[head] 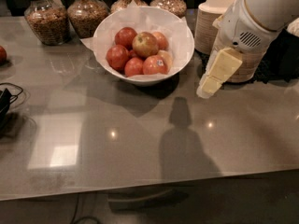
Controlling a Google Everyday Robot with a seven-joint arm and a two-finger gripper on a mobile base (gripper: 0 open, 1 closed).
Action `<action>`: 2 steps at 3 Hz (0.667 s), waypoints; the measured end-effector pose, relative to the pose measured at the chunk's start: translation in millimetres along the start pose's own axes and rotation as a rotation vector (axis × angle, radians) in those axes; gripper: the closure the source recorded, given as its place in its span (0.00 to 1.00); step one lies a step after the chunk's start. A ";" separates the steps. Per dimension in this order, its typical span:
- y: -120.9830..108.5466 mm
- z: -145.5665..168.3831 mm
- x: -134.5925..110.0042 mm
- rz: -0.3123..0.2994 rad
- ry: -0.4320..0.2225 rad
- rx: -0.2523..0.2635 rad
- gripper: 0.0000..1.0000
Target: Pick apple from white bowl
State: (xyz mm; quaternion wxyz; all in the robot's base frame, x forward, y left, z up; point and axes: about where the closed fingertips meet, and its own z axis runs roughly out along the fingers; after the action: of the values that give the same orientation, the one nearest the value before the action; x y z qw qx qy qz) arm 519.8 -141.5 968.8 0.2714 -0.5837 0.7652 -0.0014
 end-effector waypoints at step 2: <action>-34.2 12.6 -39.0 0.008 -0.216 0.018 0.00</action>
Offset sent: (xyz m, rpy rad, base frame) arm 0.0639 0.0446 0.0226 0.3695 -0.0772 0.1050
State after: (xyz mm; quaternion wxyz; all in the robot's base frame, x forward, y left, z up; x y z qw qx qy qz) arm 562.3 -113.5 985.0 0.3578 -0.5747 0.7339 0.0556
